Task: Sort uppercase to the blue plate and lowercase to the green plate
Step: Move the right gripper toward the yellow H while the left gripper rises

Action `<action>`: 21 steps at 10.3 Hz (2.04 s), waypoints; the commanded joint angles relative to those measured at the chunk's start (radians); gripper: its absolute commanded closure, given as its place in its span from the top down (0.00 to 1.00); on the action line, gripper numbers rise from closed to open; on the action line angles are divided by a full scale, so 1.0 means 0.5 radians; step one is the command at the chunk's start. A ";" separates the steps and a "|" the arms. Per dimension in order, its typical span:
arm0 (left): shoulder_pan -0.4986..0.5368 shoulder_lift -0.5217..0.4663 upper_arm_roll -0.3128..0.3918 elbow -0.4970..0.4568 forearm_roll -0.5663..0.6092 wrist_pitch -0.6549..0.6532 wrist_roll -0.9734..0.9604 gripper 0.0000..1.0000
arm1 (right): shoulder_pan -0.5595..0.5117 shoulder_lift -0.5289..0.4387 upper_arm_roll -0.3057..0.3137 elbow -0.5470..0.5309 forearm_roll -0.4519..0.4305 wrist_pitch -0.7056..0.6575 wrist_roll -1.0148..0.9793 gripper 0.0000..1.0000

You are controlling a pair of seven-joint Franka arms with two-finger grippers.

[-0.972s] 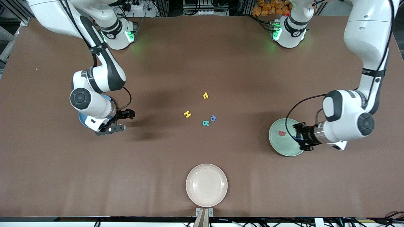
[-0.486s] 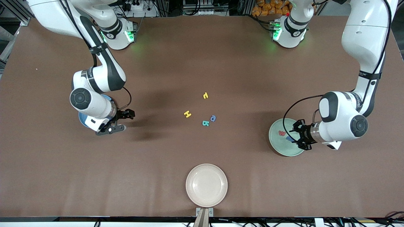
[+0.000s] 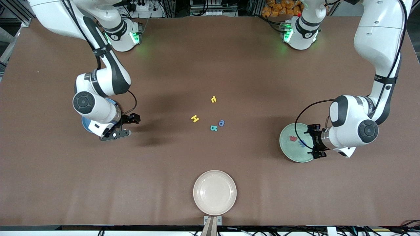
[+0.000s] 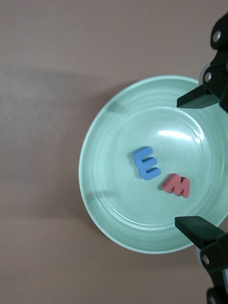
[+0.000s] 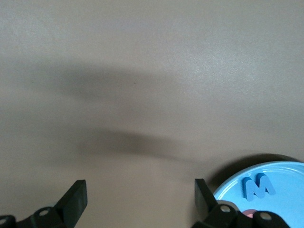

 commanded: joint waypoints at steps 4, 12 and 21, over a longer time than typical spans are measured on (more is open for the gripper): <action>0.047 -0.064 0.008 0.095 0.483 0.012 0.008 1.00 | 0.101 -0.036 0.095 0.005 0.024 -0.016 0.288 1.00; 0.096 -0.425 -0.005 0.010 0.638 -0.316 0.636 1.00 | 0.417 0.132 0.246 0.011 -0.013 0.475 1.009 1.00; 0.133 -1.073 -0.005 -0.564 0.231 -0.277 1.890 1.00 | 0.859 0.421 0.031 0.349 0.012 0.466 2.205 1.00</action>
